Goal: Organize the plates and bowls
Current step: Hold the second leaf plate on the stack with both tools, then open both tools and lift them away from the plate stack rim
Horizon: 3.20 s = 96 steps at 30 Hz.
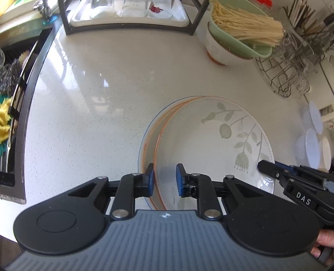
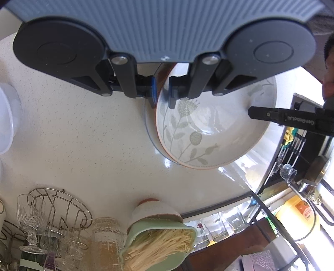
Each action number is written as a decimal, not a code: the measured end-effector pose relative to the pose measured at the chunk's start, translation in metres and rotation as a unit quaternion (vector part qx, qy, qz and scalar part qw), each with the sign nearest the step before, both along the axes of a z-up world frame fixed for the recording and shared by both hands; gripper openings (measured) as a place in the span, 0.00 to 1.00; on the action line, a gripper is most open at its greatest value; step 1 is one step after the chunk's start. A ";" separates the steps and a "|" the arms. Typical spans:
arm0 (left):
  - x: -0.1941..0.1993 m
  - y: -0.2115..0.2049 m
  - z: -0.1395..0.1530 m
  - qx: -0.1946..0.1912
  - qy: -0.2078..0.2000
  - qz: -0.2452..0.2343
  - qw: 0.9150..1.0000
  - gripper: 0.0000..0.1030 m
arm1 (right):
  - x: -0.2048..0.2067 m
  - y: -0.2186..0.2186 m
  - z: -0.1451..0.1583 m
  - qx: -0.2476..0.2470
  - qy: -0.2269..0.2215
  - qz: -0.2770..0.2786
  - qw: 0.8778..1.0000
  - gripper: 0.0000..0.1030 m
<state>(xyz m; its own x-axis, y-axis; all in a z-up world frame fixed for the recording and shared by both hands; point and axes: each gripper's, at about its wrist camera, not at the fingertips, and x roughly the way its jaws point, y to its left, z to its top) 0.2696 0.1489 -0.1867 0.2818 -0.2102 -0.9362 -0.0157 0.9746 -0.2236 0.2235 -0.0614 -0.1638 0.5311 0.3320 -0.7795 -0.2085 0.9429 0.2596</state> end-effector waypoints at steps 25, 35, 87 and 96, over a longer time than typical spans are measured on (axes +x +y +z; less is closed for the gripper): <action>-0.008 -0.017 0.027 0.003 -0.007 0.053 0.999 0.26 | 0.005 -0.004 0.000 -0.016 -0.040 0.043 0.998 0.13; -0.021 -0.032 0.056 0.005 -0.059 0.069 0.996 0.26 | -0.006 -0.028 0.024 0.004 -0.072 0.028 0.997 0.13; -0.044 -0.072 0.123 -0.031 -0.163 -0.004 0.986 0.26 | -0.067 -0.076 0.097 0.023 -0.153 -0.079 0.985 0.13; -0.022 -0.055 0.127 -0.042 -0.179 -0.044 0.982 0.26 | -0.059 -0.062 0.105 0.012 -0.155 -0.110 0.982 0.14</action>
<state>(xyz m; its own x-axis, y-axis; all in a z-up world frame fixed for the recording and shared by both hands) 0.2477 0.0940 -0.0599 0.5666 -0.3205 -0.7591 0.1622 0.9466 -0.2786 0.1645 -0.1232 -0.0584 0.8022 0.1985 -0.5631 -0.0725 0.9685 0.2381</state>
